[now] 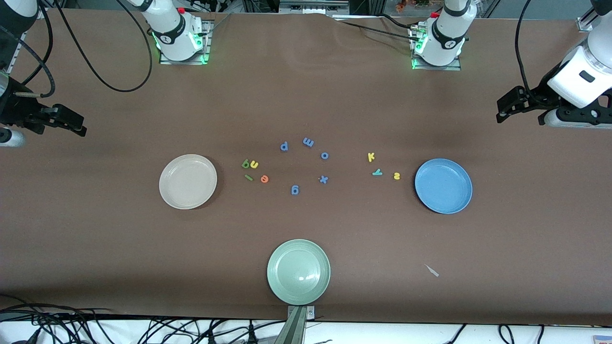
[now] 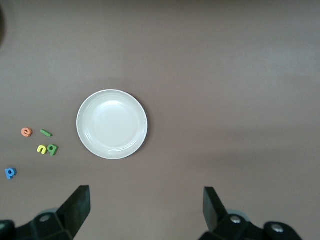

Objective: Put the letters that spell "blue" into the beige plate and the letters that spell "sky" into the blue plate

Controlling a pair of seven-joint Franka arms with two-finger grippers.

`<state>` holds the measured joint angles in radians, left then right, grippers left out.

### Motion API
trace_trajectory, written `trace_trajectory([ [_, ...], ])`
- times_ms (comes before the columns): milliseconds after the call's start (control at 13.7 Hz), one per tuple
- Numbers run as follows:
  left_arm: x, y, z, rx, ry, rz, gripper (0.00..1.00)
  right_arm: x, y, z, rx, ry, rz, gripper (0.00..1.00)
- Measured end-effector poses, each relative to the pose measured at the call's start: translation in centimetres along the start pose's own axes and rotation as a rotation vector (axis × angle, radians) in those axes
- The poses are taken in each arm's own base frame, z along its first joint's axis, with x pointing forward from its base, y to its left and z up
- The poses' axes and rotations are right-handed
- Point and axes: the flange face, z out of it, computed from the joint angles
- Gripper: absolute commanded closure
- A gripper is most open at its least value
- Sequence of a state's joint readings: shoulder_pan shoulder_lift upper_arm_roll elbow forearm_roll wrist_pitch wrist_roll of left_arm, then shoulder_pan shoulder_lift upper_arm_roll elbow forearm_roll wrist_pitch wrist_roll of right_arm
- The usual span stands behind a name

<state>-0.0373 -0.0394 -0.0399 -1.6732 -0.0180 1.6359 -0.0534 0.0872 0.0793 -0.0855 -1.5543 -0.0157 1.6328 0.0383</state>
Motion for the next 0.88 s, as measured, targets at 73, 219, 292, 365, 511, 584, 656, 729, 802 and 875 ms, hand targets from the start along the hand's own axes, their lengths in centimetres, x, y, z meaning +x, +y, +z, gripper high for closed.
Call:
trace_trajectory([
  [73,0.0,0.0,0.0,0.0,0.0,0.0,0.0,0.0,-0.14,0.0,0.0,0.0,-0.002,0.0],
  [219,0.0,0.0,0.0,0.0,0.0,0.0,0.0,-0.03,-0.64,-0.01,0.0,0.0,-0.011,0.0],
  [292,0.0,0.0,0.0,0.0,0.0,0.0,0.0,-0.03,-0.77,-0.02,0.0,0.0,-0.013,0.0],
  [365,0.0,0.0,0.0,0.0,0.0,0.0,0.0,-0.03,-0.81,-0.02,0.0,0.0,-0.014,0.0],
  [511,0.0,0.0,0.0,0.0,0.0,0.0,0.0,-0.04,-0.81,-0.01,0.0,-0.001,-0.014,0.0],
  [584,0.0,0.0,0.0,0.0,0.0,0.0,0.0,-0.05,-0.8,0.0,0.0,-0.001,-0.014,0.0],
  [656,0.0,0.0,0.0,0.0,0.0,0.0,0.0,-0.05,-0.81,0.0,0.0,-0.002,-0.014,0.0],
  [729,0.0,0.0,0.0,0.0,0.0,0.0,0.0,-0.06,-0.81,0.0,0.0,-0.002,-0.014,0.0],
  [802,0.0,0.0,0.0,0.0,0.0,0.0,0.0,-0.06,-0.81,0.0,0.0,-0.002,-0.014,0.0],
  [875,0.0,0.0,0.0,0.0,0.0,0.0,0.0,-0.06,-0.81,0.0,0.0,-0.002,-0.014,0.0],
])
